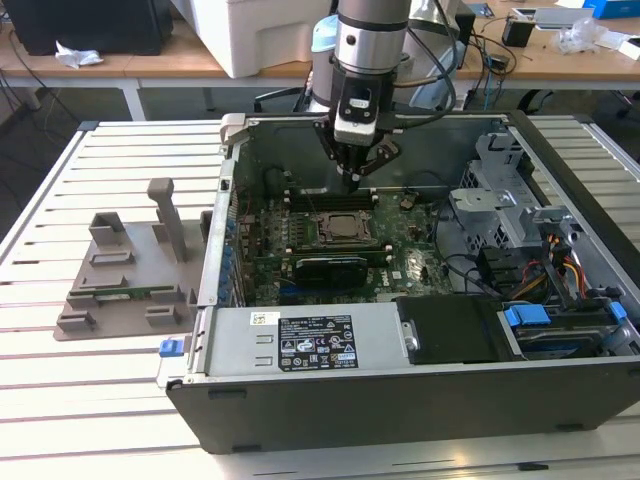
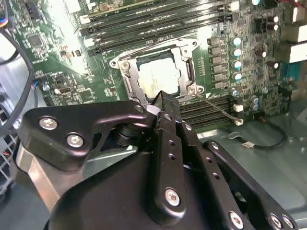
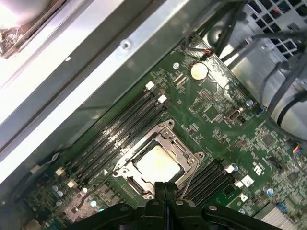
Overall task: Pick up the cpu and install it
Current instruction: 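Install the first cpu locking lever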
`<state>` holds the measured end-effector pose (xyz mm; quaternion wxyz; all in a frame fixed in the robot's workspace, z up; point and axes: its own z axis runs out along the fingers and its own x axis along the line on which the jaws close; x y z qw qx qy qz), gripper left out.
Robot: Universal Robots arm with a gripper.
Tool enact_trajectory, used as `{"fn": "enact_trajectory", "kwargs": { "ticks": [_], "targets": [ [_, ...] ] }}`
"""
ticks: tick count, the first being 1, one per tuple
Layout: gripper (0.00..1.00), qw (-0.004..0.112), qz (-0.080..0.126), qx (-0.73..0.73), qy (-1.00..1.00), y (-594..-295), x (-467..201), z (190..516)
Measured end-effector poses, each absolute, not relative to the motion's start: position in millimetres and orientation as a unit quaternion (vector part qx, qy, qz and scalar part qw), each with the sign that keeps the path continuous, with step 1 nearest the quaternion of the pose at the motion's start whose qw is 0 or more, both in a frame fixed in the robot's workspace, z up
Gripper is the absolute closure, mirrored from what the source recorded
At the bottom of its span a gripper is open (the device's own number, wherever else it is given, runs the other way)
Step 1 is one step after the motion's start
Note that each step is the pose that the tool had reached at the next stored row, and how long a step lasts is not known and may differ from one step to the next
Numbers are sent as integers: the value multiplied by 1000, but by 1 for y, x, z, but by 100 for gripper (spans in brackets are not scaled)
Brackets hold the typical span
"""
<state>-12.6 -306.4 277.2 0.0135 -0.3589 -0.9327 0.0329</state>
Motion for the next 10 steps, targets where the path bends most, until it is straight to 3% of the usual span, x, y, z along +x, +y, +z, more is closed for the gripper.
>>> {"fn": "enact_trajectory", "kwargs": {
  "ticks": [10],
  "targets": [
    [89,12,30,-260,-965,-306,-13,277]
  ]
}}
